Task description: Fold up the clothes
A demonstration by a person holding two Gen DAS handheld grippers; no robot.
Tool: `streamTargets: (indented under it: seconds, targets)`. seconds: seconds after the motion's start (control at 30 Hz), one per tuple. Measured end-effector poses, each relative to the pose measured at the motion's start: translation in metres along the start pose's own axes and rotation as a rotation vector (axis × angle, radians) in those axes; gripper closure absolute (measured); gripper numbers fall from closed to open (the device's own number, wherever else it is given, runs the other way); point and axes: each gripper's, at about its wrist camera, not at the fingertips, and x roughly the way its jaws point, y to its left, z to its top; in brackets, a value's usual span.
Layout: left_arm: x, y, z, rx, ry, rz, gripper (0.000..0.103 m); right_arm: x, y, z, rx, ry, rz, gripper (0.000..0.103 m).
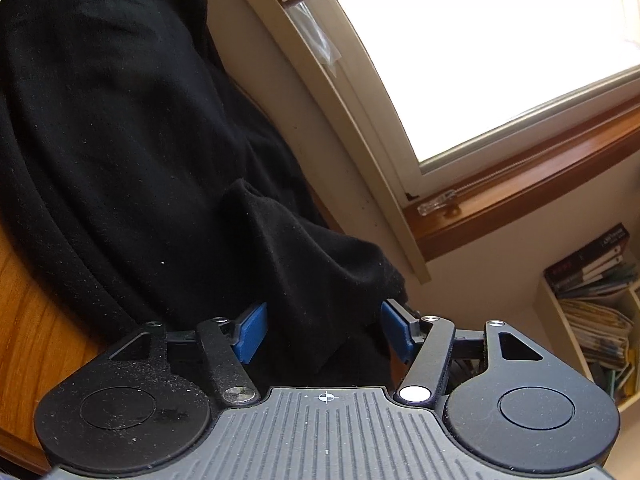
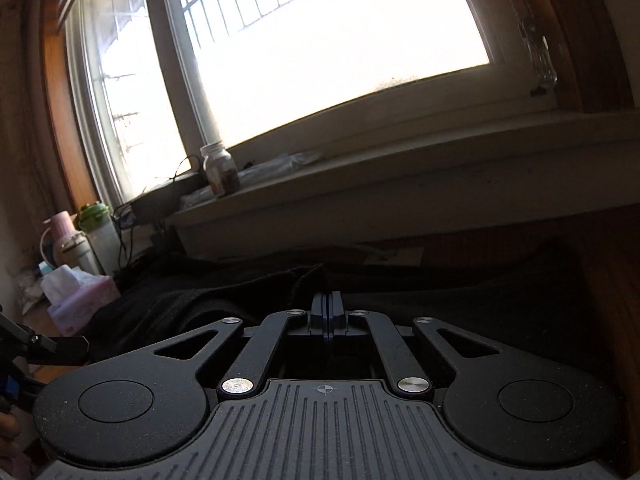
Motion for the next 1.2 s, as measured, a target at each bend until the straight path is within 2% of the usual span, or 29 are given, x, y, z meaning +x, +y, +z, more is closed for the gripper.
streamTargets:
  seconds: [0.07,0.13,0.17,0.2,0.23,0.3,0.37,0.53,0.73,0.9,1.0,1.17,1.2]
  targets:
    - [0.002,-0.002,-0.002,0.010,-0.002,0.002,0.045,0.000,-0.004,0.001,0.022,-0.002,0.001,0.101]
    - [0.003,-0.003,-0.003,0.027,-0.001,0.003,0.057,0.000,-0.006,0.002,0.032,-0.001,0.002,0.101]
    - [0.004,-0.004,-0.004,0.036,0.001,0.003,0.060,0.000,-0.005,0.001,0.029,-0.001,0.000,0.101]
    - [0.005,-0.004,-0.004,0.045,0.004,-0.005,0.067,0.000,-0.004,0.001,0.027,0.000,-0.001,0.101]
    - [0.006,-0.004,-0.004,0.054,0.006,-0.013,0.079,0.000,-0.004,0.001,0.024,-0.001,-0.002,0.101]
    - [0.006,-0.006,-0.001,0.073,0.006,-0.031,0.093,-0.001,-0.003,0.001,0.020,-0.007,-0.001,0.101]
    - [0.005,-0.008,0.004,0.092,0.005,-0.050,0.098,-0.002,-0.002,0.001,0.013,-0.009,0.005,0.101]
    - [-0.006,-0.019,0.046,0.168,-0.048,-0.042,0.100,-0.006,0.007,0.003,-0.028,-0.013,0.036,0.101]
    - [-0.018,-0.032,0.105,0.244,-0.110,-0.011,0.100,-0.013,0.026,0.021,-0.029,-0.037,0.131,0.101]
    - [-0.012,-0.053,0.143,0.321,-0.108,-0.027,0.100,-0.010,0.055,0.041,-0.057,-0.040,0.242,0.101]
    - [-0.007,-0.065,0.167,0.367,-0.078,-0.056,0.100,-0.002,0.081,0.053,-0.079,-0.032,0.328,0.101]
    - [-0.006,-0.068,0.223,0.444,-0.014,-0.083,0.100,0.024,0.139,0.066,-0.140,-0.008,0.479,0.101]
    - [-0.006,-0.066,0.232,0.454,-0.015,-0.067,0.100,0.033,0.152,0.066,-0.154,0.001,0.503,0.101]
